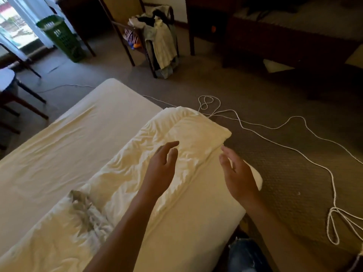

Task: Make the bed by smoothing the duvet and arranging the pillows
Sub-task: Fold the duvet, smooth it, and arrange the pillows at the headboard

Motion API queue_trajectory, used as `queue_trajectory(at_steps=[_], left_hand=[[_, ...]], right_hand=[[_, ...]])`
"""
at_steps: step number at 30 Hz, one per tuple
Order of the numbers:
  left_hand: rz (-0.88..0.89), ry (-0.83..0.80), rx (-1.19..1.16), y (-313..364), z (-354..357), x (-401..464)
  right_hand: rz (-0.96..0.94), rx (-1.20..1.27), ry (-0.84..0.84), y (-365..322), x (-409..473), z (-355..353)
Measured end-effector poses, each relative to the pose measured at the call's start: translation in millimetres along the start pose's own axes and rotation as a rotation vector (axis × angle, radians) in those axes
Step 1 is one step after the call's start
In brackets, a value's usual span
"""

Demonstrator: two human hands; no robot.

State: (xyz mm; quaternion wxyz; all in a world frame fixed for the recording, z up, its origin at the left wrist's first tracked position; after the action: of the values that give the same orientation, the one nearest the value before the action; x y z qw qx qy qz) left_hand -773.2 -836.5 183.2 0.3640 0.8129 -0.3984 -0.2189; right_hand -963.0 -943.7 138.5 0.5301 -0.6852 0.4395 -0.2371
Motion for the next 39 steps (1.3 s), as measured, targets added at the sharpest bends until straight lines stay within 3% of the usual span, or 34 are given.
queue_trajectory(at_steps=[9, 18, 22, 29, 36, 39], left_hand=[[0.006, -0.081, 0.174, -6, 103, 215], [-0.036, -0.366, 0.448, -111, 281, 412], [0.127, -0.512, 0.653, -166, 336, 464], [0.340, -0.730, 1.066, -250, 380, 532], [0.181, -1.011, 1.216, -312, 411, 553], [0.066, -1.095, 1.295, -329, 417, 547]], right_hand=[[0.060, -0.087, -0.081, 78, 210, -23], [0.244, -0.182, -0.188, 242, 393, 26], [0.313, -0.247, -0.257, 309, 450, 60], [0.454, -0.152, -0.385, 388, 490, 125], [0.550, 0.134, -0.655, 425, 500, 167], [0.654, 0.309, -0.649, 439, 498, 176]])
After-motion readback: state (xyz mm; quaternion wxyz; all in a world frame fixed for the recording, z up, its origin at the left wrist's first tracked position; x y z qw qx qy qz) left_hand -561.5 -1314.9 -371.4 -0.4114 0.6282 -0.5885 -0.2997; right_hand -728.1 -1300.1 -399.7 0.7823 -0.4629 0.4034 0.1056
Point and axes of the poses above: each hand's wrist, its own x-axis towards the middle knuckle, its own z-axis out of the palm, y = z × x, the point moved 5 cm from there along x, towards the middle knuckle, and after that the axes turned 3 degrees about x, right-handed, at the moved point
